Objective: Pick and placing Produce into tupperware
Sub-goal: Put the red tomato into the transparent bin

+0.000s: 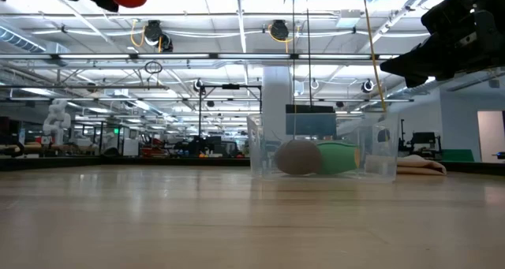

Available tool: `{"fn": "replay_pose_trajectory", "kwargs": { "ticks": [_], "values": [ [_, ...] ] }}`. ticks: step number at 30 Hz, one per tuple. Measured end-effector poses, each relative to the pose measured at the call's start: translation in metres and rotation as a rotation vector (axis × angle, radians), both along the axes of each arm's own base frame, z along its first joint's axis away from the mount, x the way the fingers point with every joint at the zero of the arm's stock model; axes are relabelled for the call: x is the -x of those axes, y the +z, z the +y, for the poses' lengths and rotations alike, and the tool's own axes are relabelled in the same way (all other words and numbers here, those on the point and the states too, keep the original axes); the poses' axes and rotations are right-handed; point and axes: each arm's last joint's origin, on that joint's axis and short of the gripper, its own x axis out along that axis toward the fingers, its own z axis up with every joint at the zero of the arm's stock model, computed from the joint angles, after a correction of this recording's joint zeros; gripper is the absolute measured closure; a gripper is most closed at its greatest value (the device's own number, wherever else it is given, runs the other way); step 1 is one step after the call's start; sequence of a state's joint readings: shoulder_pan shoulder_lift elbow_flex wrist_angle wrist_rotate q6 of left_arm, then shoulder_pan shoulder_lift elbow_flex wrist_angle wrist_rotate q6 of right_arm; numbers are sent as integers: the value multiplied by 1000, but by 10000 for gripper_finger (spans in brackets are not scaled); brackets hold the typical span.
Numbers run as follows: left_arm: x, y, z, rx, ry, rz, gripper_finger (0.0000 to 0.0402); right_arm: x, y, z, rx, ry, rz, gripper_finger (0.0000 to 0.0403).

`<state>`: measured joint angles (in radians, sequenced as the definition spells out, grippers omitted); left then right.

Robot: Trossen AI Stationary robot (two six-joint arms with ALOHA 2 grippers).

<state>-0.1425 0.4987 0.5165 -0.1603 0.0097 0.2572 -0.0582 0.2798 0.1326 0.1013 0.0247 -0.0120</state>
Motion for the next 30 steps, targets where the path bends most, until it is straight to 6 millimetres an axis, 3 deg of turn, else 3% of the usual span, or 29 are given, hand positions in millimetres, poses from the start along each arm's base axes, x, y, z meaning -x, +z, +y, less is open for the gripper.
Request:
{"fn": "replay_pose_trajectory", "kwargs": {
  "ticks": [9,24,30],
  "values": [
    [-5,-41,-1,16,5,-81,172,0,0,0,0,0,0,403],
    [-6,-70,-1,61,11,-146,172,0,0,0,0,0,0,403],
    [-6,-71,0,63,18,-147,172,0,0,0,0,0,0,403]
  ]
}}
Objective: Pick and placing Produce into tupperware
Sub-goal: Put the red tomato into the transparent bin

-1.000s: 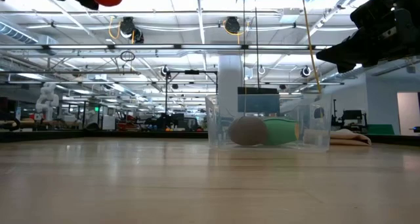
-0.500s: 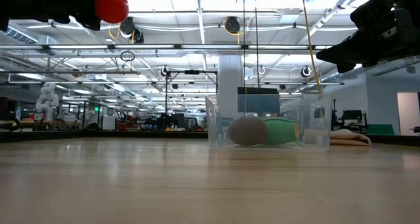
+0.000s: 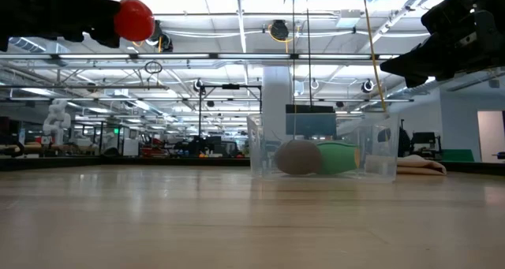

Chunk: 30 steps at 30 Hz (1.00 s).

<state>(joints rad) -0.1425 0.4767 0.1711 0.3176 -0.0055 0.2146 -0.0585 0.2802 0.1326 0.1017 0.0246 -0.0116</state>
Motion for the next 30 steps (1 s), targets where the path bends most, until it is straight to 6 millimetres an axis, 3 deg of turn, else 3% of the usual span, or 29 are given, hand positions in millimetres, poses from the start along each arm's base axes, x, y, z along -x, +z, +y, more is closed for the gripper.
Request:
{"fn": "replay_pose_trajectory", "kwargs": {
  "ticks": [24,30],
  "values": [
    [0,0,0,1,1,-2,172,0,0,0,0,0,-1,403],
    [-1,8,2,81,33,-73,172,0,0,0,0,0,0,403]
  ]
}}
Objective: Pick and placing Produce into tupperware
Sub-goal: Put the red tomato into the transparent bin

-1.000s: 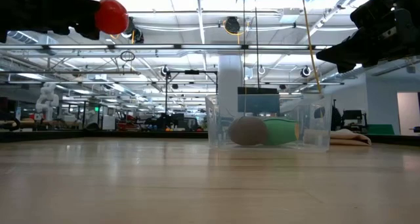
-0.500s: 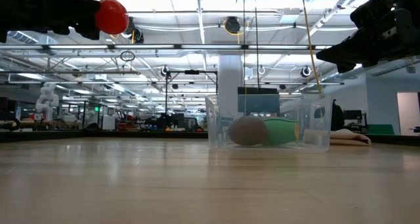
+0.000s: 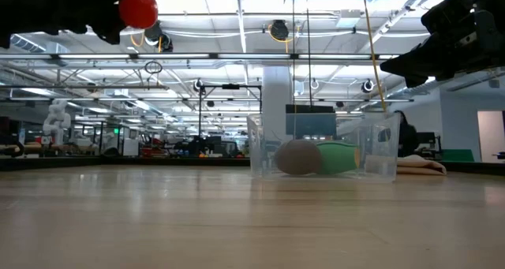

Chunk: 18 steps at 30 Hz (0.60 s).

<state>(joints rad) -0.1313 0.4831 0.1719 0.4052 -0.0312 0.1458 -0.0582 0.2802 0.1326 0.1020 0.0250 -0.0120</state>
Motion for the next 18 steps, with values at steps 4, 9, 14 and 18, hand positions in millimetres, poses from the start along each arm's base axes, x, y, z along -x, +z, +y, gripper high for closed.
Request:
{"fn": "replay_pose_trajectory", "kwargs": {
  "ticks": [4,9,14,18],
  "values": [
    [-2,8,3,-8,26,-47,172,0,0,0,0,0,-2,403],
    [-13,30,8,-30,30,-71,172,0,0,0,0,0,-4,403],
    [-30,58,13,-49,14,-72,172,0,0,0,1,0,-4,403],
    [-49,75,20,-45,25,-38,172,0,1,0,2,0,-6,403]
  ]
}}
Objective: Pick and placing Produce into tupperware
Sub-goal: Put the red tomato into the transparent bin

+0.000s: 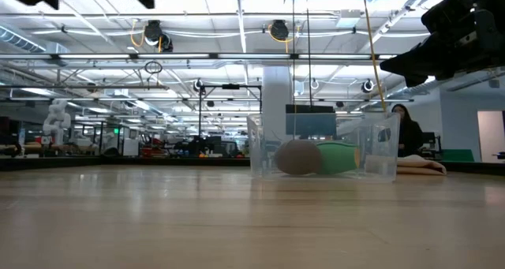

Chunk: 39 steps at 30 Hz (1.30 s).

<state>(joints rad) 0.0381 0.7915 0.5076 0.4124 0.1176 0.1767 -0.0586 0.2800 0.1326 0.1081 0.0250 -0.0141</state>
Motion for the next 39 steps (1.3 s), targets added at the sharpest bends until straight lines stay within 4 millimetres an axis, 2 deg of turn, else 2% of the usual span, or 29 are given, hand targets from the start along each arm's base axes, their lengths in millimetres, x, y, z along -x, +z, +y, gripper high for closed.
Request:
{"fn": "replay_pose_trajectory", "kwargs": {
  "ticks": [7,17,29,39],
  "values": [
    [-36,21,15,4,-27,62,172,0,0,0,5,1,1,403],
    [-83,35,40,58,-86,115,172,0,0,0,11,2,2,403],
    [-137,27,70,133,-181,268,172,0,0,0,17,2,5,403],
    [-170,12,88,158,-188,432,172,0,-1,0,24,3,10,403]
  ]
}}
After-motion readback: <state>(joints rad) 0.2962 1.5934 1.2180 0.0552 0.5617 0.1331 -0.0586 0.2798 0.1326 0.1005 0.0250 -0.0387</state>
